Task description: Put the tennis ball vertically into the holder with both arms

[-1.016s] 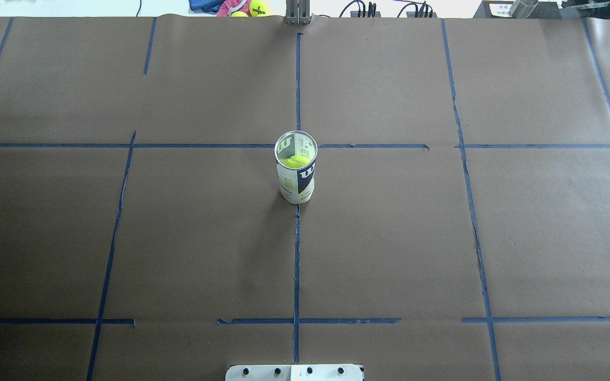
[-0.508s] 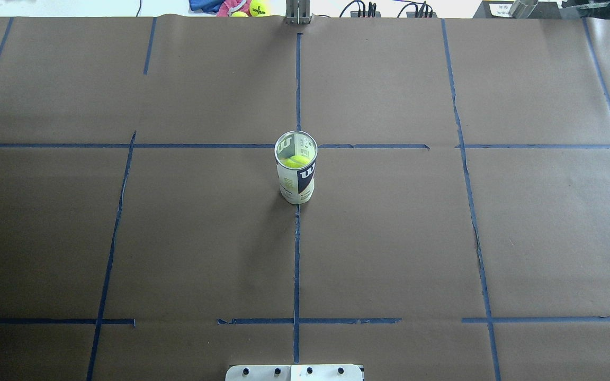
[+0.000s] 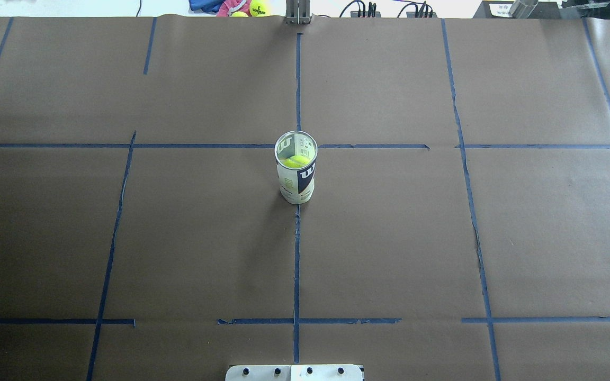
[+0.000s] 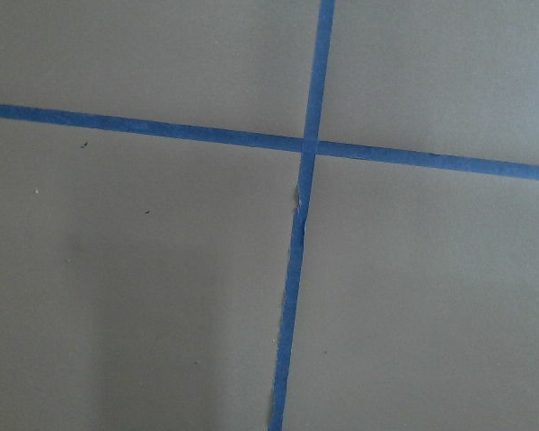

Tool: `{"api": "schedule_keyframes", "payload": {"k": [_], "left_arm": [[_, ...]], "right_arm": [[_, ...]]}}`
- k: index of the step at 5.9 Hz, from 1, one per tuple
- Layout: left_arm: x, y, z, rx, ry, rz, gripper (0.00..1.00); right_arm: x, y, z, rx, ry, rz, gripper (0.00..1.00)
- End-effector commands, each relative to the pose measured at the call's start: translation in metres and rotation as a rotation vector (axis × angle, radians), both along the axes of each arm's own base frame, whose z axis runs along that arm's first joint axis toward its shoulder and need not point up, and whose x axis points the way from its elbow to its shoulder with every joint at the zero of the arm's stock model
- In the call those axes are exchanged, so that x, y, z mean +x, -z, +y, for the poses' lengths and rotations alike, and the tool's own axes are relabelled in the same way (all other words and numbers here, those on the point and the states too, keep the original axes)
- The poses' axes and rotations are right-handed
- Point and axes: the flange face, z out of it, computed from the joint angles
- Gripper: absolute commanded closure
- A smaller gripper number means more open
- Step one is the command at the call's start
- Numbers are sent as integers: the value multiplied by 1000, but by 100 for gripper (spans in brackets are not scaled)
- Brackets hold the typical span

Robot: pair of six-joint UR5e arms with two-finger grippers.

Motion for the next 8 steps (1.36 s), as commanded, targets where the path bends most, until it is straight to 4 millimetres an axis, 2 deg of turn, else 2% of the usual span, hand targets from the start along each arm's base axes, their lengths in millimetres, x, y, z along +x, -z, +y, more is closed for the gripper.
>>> {"api": "schedule_keyframes", "payload": {"k": [1, 2, 4, 8], "left_arm": [[1, 19, 0, -7, -5, -4, 0], [1, 16, 4, -14, -5, -7, 0], [2, 13, 7, -28, -1, 6, 0], [4, 10, 0, -29, 1, 5, 0]], "right_arm": [[-9, 26, -10, -33, 15, -10, 0], [-4, 44, -6, -45, 46, -5, 0], [-2, 31, 3, -38, 74, 7, 0], [-2, 30, 6, -40, 73, 4, 0]]}}
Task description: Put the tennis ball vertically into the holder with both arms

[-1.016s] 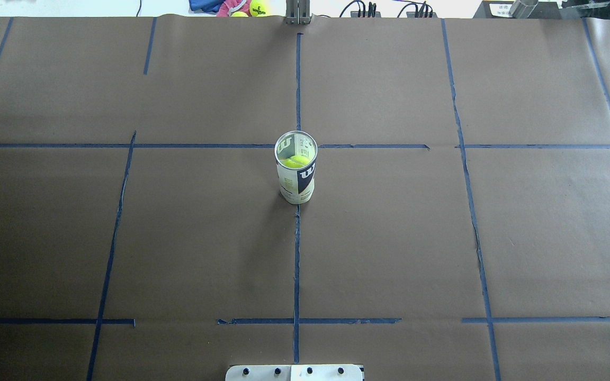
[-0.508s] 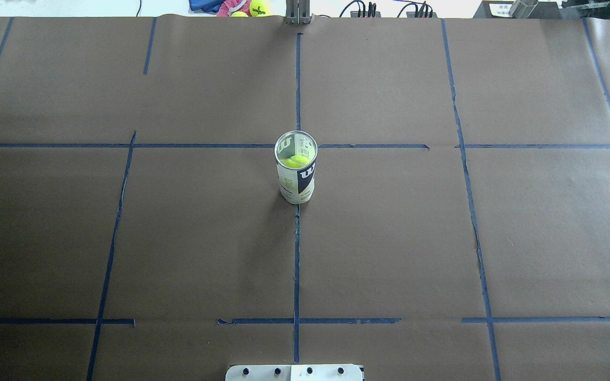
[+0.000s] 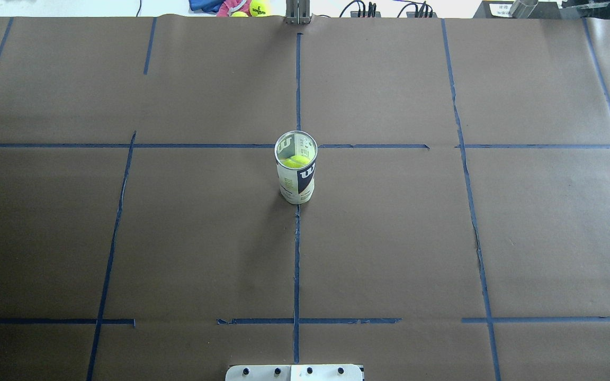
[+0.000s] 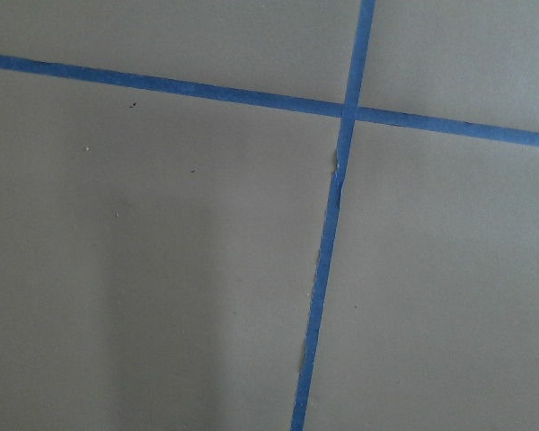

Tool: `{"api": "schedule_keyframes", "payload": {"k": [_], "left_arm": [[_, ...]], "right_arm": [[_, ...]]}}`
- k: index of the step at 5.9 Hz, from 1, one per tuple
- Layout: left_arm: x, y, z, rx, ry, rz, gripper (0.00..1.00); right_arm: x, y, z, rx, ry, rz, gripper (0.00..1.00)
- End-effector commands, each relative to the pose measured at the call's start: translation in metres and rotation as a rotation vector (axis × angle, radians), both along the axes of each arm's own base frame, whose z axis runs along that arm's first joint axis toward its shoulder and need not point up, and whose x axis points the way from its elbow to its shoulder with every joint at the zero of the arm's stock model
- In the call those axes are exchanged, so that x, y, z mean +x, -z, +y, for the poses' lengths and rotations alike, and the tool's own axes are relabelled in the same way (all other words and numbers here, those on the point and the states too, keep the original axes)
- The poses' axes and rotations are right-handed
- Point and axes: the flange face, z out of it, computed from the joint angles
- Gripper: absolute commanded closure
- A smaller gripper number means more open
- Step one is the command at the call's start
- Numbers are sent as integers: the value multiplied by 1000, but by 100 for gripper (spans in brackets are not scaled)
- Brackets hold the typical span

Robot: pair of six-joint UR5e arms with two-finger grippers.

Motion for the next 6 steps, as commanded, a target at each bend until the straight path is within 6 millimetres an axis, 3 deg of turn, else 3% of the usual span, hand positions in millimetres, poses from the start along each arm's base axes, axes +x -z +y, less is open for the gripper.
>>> {"api": "schedule_keyframes", "payload": {"k": [1, 6], "left_arm": [[0, 5, -1, 3, 0, 0, 0], [1, -2, 4, -6, -9, 1, 0]], "right_arm": [[-1, -1, 1, -3, 0, -2, 0], [-1, -5, 2, -17, -6, 0, 0]]}}
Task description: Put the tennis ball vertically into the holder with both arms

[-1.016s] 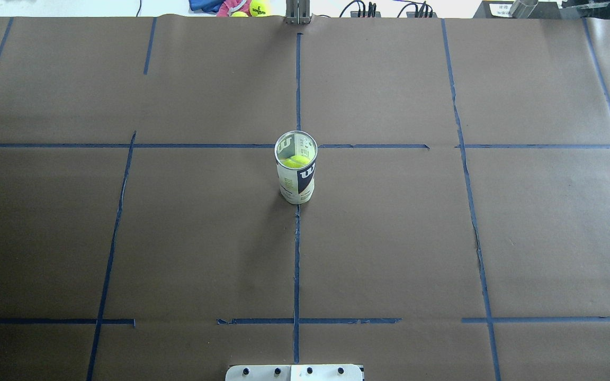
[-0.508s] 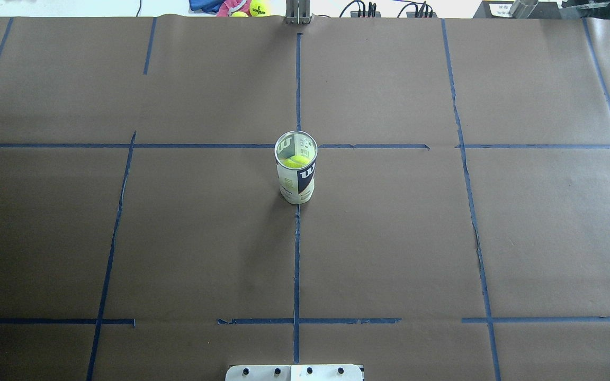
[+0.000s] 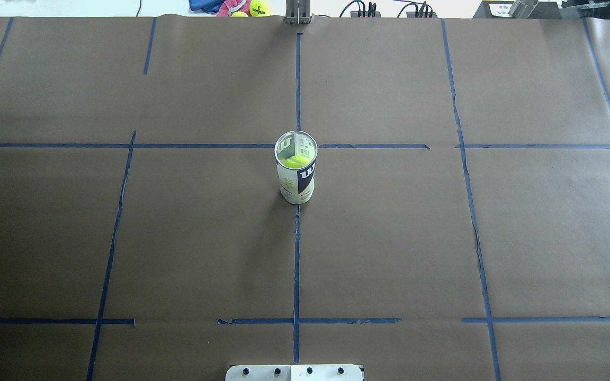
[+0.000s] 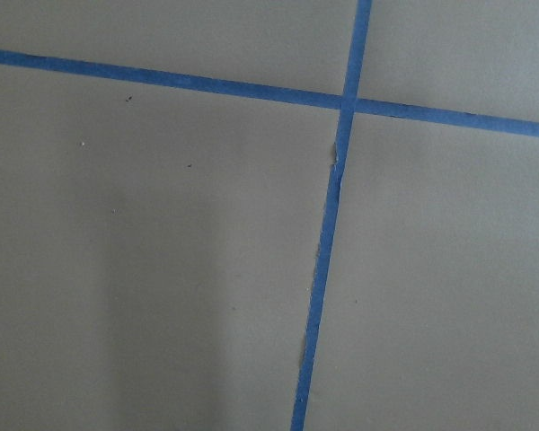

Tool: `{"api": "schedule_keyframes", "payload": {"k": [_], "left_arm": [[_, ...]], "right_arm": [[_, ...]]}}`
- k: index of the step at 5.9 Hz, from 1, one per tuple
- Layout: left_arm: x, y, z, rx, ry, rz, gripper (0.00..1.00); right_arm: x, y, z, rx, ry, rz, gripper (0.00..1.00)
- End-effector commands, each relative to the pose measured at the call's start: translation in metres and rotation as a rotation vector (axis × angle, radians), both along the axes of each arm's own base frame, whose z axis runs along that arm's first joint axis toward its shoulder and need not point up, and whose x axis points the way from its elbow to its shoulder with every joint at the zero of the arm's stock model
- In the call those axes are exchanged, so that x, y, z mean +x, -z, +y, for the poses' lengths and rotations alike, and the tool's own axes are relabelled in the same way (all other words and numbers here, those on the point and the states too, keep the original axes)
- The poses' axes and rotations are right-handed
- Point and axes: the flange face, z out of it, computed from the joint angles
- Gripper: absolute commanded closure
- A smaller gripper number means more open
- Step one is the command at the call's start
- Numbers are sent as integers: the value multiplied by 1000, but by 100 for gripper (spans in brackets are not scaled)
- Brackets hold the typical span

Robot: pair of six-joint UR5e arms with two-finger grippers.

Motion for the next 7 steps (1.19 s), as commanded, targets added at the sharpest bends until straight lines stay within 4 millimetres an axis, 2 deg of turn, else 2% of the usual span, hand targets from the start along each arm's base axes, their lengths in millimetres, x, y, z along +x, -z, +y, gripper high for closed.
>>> {"api": "schedule_keyframes", "payload": {"k": [1, 4, 7], "left_arm": [[0, -3, 1, -8, 1, 1, 0], [0, -7, 1, -15, 0, 1, 0], [-1, 15, 1, 15, 5, 1, 0]], "right_arm": [[0, -2, 2, -9, -3, -3, 0], [0, -4, 3, -14, -4, 0, 0], [0, -5, 4, -16, -3, -17, 0]]}}
